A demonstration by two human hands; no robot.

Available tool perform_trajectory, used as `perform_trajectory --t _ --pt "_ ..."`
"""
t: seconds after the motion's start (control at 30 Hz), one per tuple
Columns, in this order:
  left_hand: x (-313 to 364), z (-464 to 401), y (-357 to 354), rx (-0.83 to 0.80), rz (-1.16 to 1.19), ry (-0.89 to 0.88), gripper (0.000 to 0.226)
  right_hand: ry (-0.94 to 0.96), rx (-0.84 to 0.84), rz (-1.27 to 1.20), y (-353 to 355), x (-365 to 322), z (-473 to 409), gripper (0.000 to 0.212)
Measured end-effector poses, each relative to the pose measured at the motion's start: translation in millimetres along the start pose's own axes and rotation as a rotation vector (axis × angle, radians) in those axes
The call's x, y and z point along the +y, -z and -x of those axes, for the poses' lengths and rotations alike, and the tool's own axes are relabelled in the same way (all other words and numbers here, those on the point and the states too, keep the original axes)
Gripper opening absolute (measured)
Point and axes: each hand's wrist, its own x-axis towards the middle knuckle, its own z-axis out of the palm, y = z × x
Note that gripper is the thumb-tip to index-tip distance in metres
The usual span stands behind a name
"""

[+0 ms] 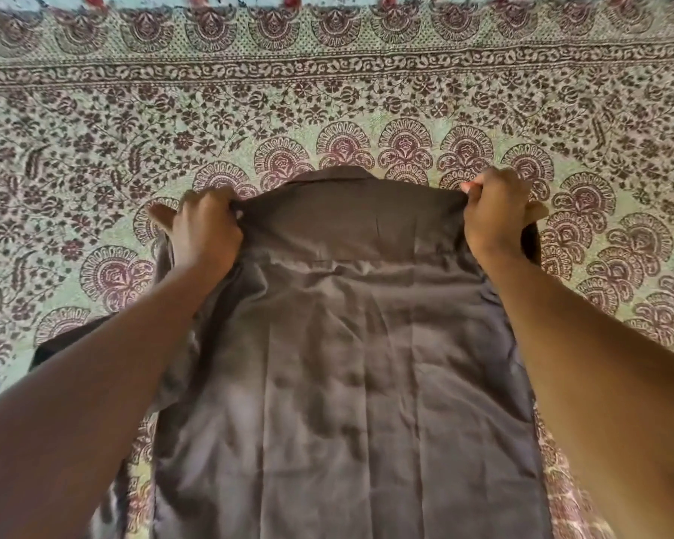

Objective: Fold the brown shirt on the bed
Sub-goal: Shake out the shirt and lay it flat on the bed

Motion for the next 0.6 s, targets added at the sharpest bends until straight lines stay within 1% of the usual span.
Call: perform_trajectory --t 0.07,0.1,0.17,0.2,0.23,0.27,0.3,0.33,0.37,0.43,0.47,0.53,0.57,0.6 --pt "0 -2 -7 0.047 0.0 0.017 0.033 0.044 0.044 0.07 2 -8 9 0.016" --pt "0 -3 -10 0.056 -0.006 0.016 0.031 0.094 0.081 0.066 4 -14 18 0.017" --pt "-3 -8 -17 0.085 -0.036 -0.029 0.024 0.29 0.129 -0.012 0 -28 43 0.02" --pt "-9 -11 -21 0.103 -0.072 -0.075 0.021 0.419 0.093 -0.031 -5 -34 60 0.026" --pt "-16 -15 -25 0.111 -0.123 -0.145 0.02 0.537 0.009 -0.015 -13 -37 76 0.036" --pt "-25 -18 -30 0.108 -0.188 -0.226 0.022 0.629 -0.089 0.04 -22 -37 90 0.048" --pt "-33 -22 -36 0.095 -0.258 -0.296 0.026 0.672 -0.183 0.112 -29 -34 99 0.059" --pt "-41 -25 -39 0.073 -0.325 -0.344 0.031 0.656 -0.242 0.176 -34 -28 102 0.068" --pt "-46 -28 -39 0.046 -0.378 -0.366 0.034 0.604 -0.266 0.21 -37 -22 101 0.072" --pt "-45 -26 -34 0.038 -0.395 -0.357 0.039 0.504 -0.276 0.229 -37 -11 92 0.075" --pt "-38 -18 -31 0.053 -0.371 -0.361 0.043 0.484 -0.287 0.228 -38 -8 87 0.076" --pt "-11 13 -30 0.053 -0.259 -0.446 0.054 0.485 -0.309 0.227 -39 -5 82 0.078" --pt "6 34 -34 0.0 -0.159 -0.51 0.06 0.493 -0.315 0.232 -40 -5 82 0.08" --pt "20 53 -42 -0.092 -0.096 -0.556 0.071 0.506 -0.317 0.24 -40 -5 83 0.081"
